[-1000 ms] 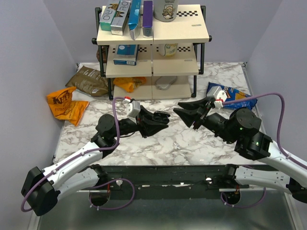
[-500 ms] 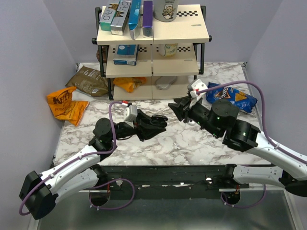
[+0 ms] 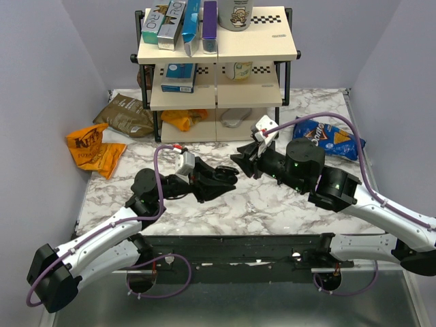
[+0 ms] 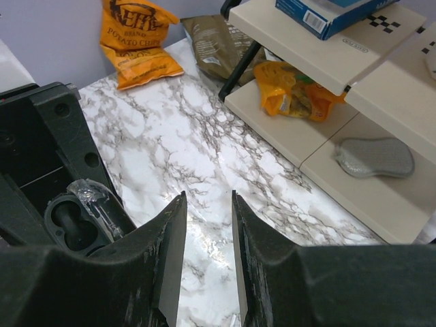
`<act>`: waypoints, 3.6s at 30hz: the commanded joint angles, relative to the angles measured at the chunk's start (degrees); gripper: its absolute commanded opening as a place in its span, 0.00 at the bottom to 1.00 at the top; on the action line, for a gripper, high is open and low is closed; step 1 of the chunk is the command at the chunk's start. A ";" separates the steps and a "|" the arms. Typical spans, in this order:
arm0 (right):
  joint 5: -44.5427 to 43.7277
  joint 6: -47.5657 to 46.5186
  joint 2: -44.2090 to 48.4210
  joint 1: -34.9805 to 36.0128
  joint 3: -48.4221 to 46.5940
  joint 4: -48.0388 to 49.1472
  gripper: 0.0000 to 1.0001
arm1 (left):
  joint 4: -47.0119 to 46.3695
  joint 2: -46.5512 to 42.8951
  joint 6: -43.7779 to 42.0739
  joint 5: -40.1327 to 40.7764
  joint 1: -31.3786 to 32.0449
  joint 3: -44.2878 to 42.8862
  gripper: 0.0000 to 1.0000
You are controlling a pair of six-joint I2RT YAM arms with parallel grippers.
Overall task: Insert the wireless bluetooth earbuds into the charging case
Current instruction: Close the charging case, then place the charging case at the center of the board, then pick up the charging case at the center of the board.
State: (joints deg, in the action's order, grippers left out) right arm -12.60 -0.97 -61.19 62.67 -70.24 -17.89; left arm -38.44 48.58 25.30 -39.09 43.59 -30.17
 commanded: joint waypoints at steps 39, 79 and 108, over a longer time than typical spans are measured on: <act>-24.30 8.79 11.36 0.17 17.41 9.37 0.45 | 16.63 6.87 10.11 31.78 0.09 -0.67 0.00; -19.22 15.21 12.41 0.17 29.10 7.61 0.50 | 38.00 51.44 8.89 24.85 -16.61 -20.10 0.52; -24.93 22.59 6.52 -0.36 27.79 6.73 0.84 | 41.17 14.01 28.83 45.69 -15.29 -4.37 0.99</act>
State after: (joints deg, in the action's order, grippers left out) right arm -35.73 18.26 -53.98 62.63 -41.60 -11.44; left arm 7.29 64.60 39.75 2.13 28.21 -38.24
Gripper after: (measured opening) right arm 0.828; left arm 0.985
